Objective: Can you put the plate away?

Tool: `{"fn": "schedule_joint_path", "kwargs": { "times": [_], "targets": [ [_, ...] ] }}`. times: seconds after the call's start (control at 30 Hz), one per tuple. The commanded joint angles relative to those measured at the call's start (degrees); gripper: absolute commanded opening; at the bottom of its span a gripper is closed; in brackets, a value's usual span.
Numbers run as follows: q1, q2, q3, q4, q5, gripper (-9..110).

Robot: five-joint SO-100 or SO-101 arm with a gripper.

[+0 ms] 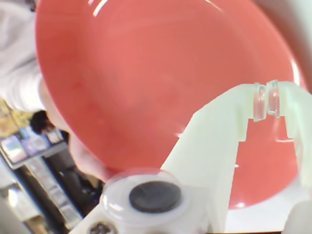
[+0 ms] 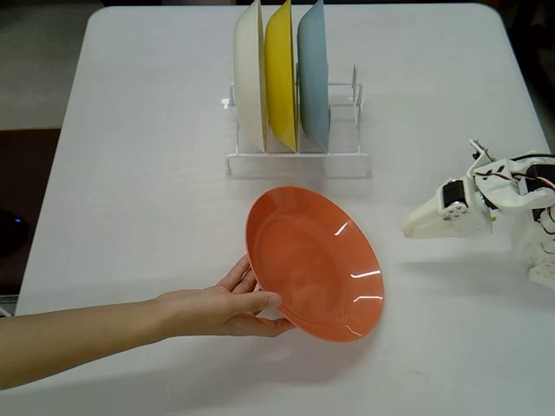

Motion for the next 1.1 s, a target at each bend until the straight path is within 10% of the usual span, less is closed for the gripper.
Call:
{"fn": "schedule_joint_path", "kwargs": {
  "times": [0.0,1.07],
  "targets": [
    [-0.53,0.79,-7.47,0.97,0.62,-1],
    [-9.58,-84.99,-97.21,8.70,-12.66,-1]
  ]
}}
